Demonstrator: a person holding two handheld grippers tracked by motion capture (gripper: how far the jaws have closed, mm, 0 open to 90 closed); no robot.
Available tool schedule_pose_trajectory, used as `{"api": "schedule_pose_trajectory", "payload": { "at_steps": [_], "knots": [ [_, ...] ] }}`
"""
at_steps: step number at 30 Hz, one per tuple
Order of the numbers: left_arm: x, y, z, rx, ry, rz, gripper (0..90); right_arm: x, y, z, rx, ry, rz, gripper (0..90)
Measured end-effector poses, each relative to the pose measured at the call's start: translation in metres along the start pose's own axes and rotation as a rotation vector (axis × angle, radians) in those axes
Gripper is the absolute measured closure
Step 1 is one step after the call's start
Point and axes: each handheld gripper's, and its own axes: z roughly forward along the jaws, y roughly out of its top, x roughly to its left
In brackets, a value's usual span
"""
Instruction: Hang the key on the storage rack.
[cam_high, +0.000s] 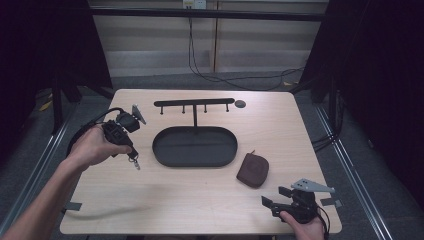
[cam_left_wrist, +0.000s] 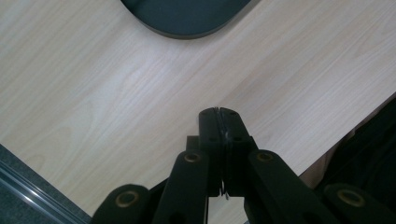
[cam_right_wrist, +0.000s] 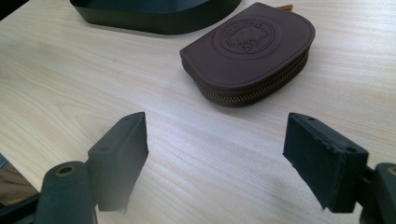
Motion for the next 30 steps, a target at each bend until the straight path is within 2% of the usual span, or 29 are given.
{"api": "schedule_pose_trajectory", "payload": {
  "at_steps": [3,4,8,16,26,30],
  "knots": [
    [0.0,0.005,-0.003,0.017,0.008,0.019,89.0,-0.001,0.0,0.001,0.002,0.001,-0.001,21.7],
    [-0.001,0.007,-0.007,-0.003,0.003,0.01,89.1,-0.001,0.0,0.001,0.003,0.003,-0.002,21.7],
    [-0.004,0.012,-0.015,0.009,0.018,0.025,89.1,-0.001,0.0,0.0,0.002,-0.001,-0.002,21.7],
    [-0.004,0.019,-0.027,-0.018,0.024,0.013,89.0,0.0,0.0,0.001,0.008,-0.002,-0.005,21.7],
    [-0.002,0.03,-0.034,-0.024,0.011,0.006,89.1,0.0,0.0,0.001,0.009,-0.003,-0.003,21.7],
    [-0.004,0.035,-0.034,-0.019,0.022,0.006,89.1,0.0,0.0,0.001,0.011,-0.002,-0.004,21.7]
  ]
}}
